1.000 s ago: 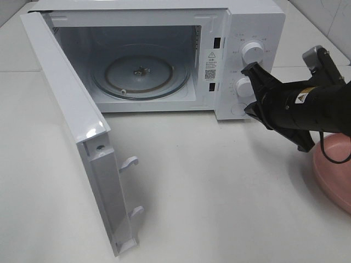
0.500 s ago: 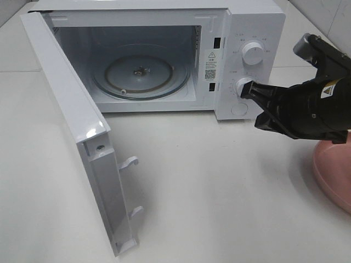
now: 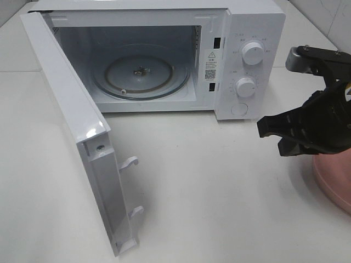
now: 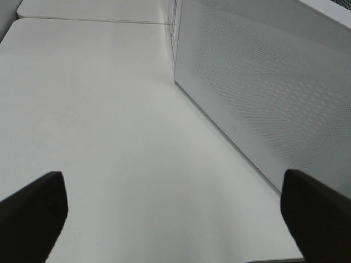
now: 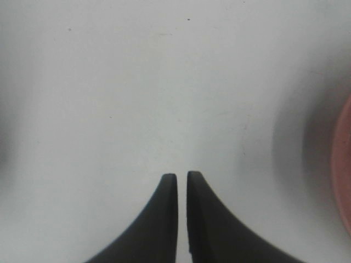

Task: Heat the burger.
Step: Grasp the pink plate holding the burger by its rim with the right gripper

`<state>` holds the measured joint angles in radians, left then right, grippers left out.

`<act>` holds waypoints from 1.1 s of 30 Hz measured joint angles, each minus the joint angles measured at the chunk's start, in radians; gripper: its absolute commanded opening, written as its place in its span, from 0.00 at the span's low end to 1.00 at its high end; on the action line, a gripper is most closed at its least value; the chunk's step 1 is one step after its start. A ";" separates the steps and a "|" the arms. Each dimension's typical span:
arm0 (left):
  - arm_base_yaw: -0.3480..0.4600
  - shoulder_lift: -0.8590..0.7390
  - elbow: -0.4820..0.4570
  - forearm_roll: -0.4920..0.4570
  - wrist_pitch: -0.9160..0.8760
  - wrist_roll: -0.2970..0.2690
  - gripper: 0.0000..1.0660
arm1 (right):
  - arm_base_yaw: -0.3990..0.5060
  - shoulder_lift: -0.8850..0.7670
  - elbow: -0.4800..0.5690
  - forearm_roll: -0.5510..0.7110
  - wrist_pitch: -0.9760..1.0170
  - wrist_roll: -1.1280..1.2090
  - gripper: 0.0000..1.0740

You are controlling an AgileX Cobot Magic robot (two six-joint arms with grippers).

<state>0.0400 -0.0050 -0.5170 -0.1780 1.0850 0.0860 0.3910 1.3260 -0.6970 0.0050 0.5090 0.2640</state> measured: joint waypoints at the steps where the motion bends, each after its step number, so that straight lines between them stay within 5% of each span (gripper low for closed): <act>1: 0.000 0.000 0.000 0.000 0.000 0.000 0.92 | 0.000 0.000 0.000 0.000 0.000 0.000 0.08; 6: 0.000 0.000 0.000 0.000 0.000 0.000 0.92 | 0.000 0.000 -0.061 -0.073 0.131 -0.021 0.12; 8: 0.000 0.000 0.000 0.000 0.000 0.000 0.92 | 0.000 0.000 -0.086 -0.109 0.173 -0.050 0.28; 9: 0.000 0.000 0.000 0.000 0.000 0.000 0.92 | 0.000 0.000 -0.086 -0.109 0.173 -0.050 0.28; 11: 0.000 0.000 0.000 0.000 0.000 0.000 0.92 | 0.000 0.000 -0.096 -0.129 0.187 -0.075 0.54; 12: 0.000 0.000 0.000 0.000 0.000 0.000 0.92 | 0.000 0.000 -0.096 -0.129 0.187 -0.075 0.54; 13: 0.000 0.000 0.000 0.000 0.000 0.000 0.92 | 0.000 0.000 -0.096 -0.130 0.191 -0.084 0.65; 14: 0.000 0.000 0.000 0.000 0.000 0.000 0.92 | 0.000 0.000 -0.096 -0.137 0.194 -0.093 0.83; 15: 0.000 0.000 0.000 0.000 0.000 0.000 0.92 | 0.000 0.000 -0.096 -0.137 0.194 -0.093 0.83; 16: 0.000 0.000 0.000 0.000 0.000 0.000 0.92 | 0.000 0.000 -0.096 -0.145 0.195 -0.101 0.94; 28: 0.000 0.000 0.000 0.000 0.000 0.000 0.92 | -0.013 0.000 -0.096 -0.227 0.252 -0.128 0.91; 33: 0.000 0.000 0.000 0.000 0.000 0.000 0.92 | -0.091 0.000 -0.096 -0.253 0.253 -0.129 0.90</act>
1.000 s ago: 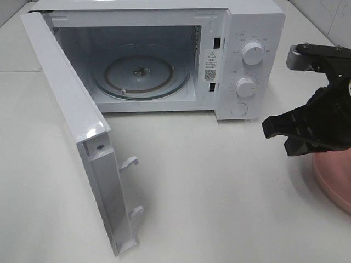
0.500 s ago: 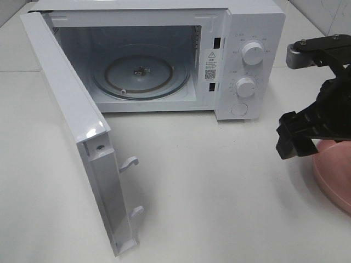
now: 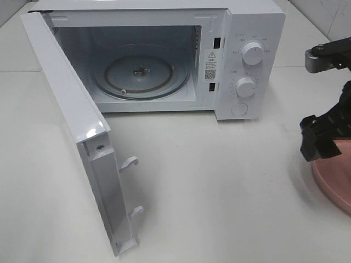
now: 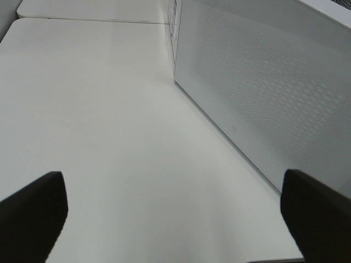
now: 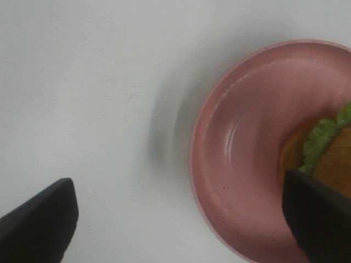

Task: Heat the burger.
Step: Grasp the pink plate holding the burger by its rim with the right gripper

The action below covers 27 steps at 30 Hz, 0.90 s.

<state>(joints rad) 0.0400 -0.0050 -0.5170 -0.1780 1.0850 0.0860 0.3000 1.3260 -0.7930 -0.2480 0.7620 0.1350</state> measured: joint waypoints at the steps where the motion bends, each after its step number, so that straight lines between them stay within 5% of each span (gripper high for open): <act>1: 0.000 0.000 0.000 0.000 0.000 0.000 0.92 | -0.035 0.000 0.000 -0.008 -0.001 0.000 0.89; 8: 0.000 0.000 0.000 0.000 0.000 0.000 0.92 | -0.140 0.017 0.000 -0.024 -0.023 0.000 0.85; 27: 0.000 0.000 0.000 0.000 0.000 0.000 0.92 | -0.153 0.315 0.000 -0.019 -0.159 -0.001 0.78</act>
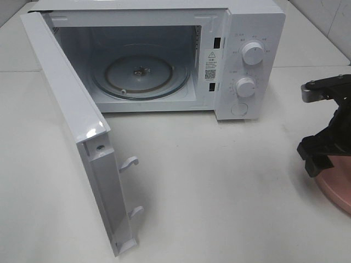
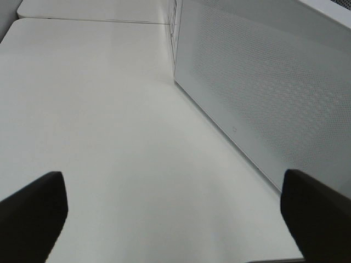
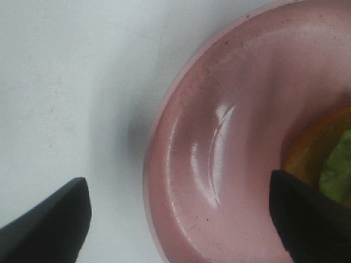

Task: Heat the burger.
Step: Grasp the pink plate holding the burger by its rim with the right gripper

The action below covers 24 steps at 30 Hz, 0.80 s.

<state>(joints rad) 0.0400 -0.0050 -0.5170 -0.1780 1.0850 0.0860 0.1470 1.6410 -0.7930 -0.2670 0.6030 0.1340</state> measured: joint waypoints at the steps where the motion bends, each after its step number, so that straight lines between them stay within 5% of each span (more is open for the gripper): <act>1: 0.000 0.000 0.000 0.000 0.000 0.000 0.92 | -0.001 0.014 0.000 0.000 -0.007 0.000 0.78; 18: 0.000 0.000 0.000 0.000 0.000 0.000 0.92 | -0.002 0.187 -0.002 0.004 -0.097 0.001 0.74; 24: 0.000 0.000 0.000 0.000 0.000 0.000 0.92 | -0.002 0.194 -0.002 0.021 -0.097 0.001 0.60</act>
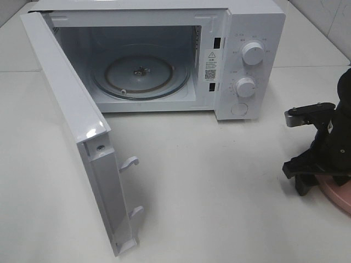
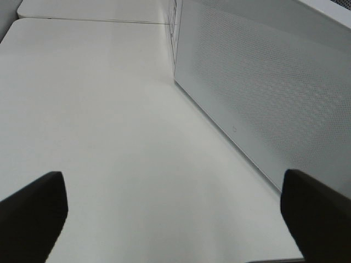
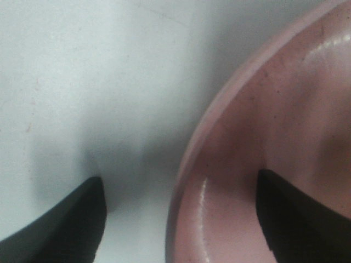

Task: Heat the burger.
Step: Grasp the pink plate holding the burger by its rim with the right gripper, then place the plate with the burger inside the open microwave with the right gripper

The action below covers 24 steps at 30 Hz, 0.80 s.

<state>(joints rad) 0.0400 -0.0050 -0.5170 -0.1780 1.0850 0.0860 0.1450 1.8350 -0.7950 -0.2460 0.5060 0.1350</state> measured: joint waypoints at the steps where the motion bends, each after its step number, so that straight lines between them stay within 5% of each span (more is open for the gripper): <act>1: 0.000 0.000 0.000 0.000 0.000 0.000 0.92 | 0.000 0.000 0.000 0.000 0.000 0.000 0.60; 3: 0.000 0.000 0.000 0.000 0.000 0.000 0.92 | 0.000 0.000 0.000 0.003 0.000 0.002 0.46; 6: 0.000 0.000 0.000 0.000 0.000 0.000 0.92 | 0.000 0.000 0.000 0.003 0.001 0.004 0.39; 8: 0.000 0.000 0.000 0.000 0.000 0.000 0.92 | -0.001 0.000 0.000 -0.027 0.009 0.011 0.14; 11: 0.000 0.000 0.000 0.000 0.000 0.000 0.92 | 0.000 0.000 -0.003 -0.025 0.019 0.013 0.00; 24: 0.000 0.000 0.000 0.000 0.000 0.000 0.92 | 0.001 -0.020 -0.008 -0.032 0.052 0.001 0.00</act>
<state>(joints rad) 0.0400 -0.0050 -0.5170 -0.1780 1.0850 0.0860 0.1460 1.8150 -0.8030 -0.2780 0.5580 0.1360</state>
